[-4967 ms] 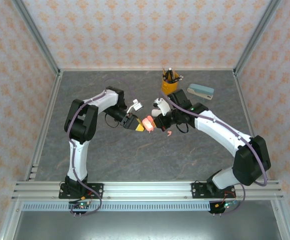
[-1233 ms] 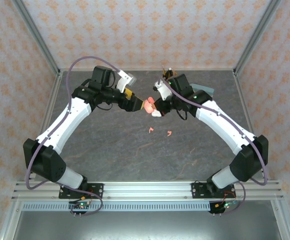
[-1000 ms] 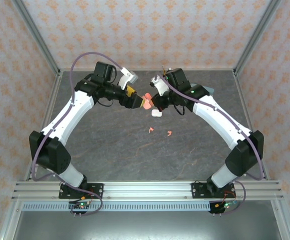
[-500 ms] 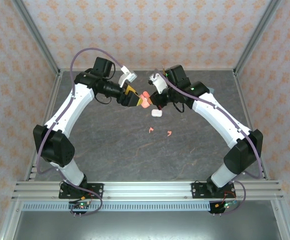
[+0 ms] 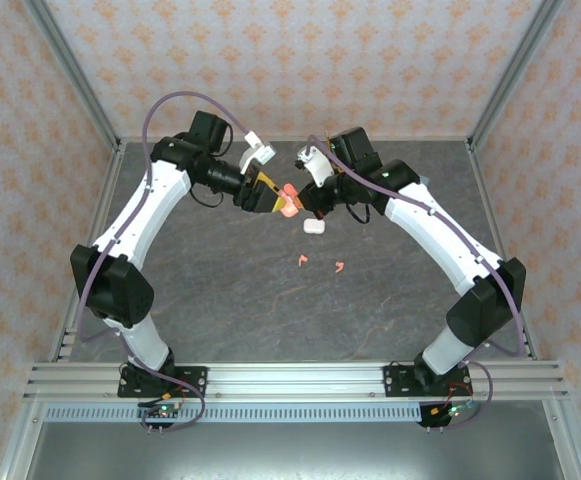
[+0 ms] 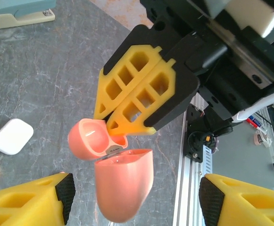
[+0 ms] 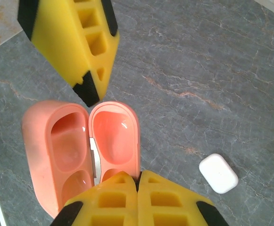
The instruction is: Insert wireless bluetooth earbuds into charging case
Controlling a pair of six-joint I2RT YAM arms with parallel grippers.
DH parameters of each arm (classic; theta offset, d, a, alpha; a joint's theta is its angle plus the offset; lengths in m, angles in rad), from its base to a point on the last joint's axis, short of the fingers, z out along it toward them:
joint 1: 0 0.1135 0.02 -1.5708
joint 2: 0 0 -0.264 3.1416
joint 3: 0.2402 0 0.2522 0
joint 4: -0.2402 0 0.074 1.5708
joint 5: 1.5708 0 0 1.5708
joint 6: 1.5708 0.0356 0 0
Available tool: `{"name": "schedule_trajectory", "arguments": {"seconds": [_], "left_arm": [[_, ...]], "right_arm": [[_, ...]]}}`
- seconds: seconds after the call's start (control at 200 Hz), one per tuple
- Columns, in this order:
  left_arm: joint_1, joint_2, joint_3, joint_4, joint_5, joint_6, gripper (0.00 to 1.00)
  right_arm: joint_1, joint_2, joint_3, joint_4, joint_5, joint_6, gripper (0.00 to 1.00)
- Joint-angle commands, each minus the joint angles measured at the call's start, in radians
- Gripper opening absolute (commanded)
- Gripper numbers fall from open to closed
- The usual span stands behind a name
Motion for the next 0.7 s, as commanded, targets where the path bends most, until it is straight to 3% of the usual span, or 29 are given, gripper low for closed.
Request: {"name": "schedule_trajectory", "arguments": {"seconds": [0.0, 0.305, 0.696], "left_arm": [[-0.012, 0.019, 0.053, -0.081, 0.046, 0.046, 0.71], [-0.036, 0.048, 0.089, -0.133, 0.04, 0.073, 0.67], [-0.046, 0.059, 0.105, -0.154, 0.049, 0.081, 0.55]], "right_arm": [[-0.006, 0.0, 0.036, -0.018, -0.029, -0.02, 0.0], [-0.007, 0.0, 0.042, -0.024, -0.035, -0.029, 0.0], [-0.007, -0.002, 0.04, -0.024, -0.05, -0.032, 0.0]]}}
